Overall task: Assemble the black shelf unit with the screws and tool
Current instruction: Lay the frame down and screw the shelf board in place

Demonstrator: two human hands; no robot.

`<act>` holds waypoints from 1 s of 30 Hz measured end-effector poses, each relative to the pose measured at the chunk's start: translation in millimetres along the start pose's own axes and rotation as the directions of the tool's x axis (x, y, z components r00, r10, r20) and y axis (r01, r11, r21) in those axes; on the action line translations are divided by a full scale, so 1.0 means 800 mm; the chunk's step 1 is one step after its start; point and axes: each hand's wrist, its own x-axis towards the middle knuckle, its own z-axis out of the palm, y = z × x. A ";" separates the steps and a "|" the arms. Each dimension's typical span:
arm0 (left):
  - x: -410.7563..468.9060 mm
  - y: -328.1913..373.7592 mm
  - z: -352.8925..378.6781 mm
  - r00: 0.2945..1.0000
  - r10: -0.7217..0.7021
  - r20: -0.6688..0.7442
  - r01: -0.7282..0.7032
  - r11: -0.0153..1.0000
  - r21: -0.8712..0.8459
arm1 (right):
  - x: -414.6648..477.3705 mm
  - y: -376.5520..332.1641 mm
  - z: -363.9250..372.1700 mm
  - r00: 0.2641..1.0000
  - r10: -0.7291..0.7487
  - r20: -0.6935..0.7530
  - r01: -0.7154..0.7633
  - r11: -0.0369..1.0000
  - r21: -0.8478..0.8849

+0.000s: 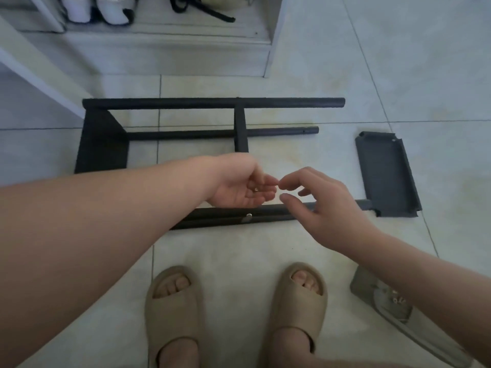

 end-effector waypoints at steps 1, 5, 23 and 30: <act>0.002 0.001 -0.014 0.999 0.025 -0.035 -0.025 1.000 0.000 | 0.004 0.003 0.009 0.999 0.018 0.030 -0.017 1.000 -0.018; 0.010 0.002 -0.061 0.988 0.104 -0.114 -0.105 0.994 -0.009 | 0.023 0.021 0.042 0.980 0.064 0.187 -0.037 0.989 -0.146; 0.093 -0.060 -0.082 0.968 0.246 -0.043 -0.183 0.816 0.548 | 0.060 0.088 0.104 0.945 -0.090 0.314 0.221 0.882 -0.415; 0.090 -0.062 -0.086 0.954 0.298 -0.031 -0.218 0.761 0.612 | 0.069 0.097 0.111 0.897 -0.236 0.373 0.401 0.790 -0.464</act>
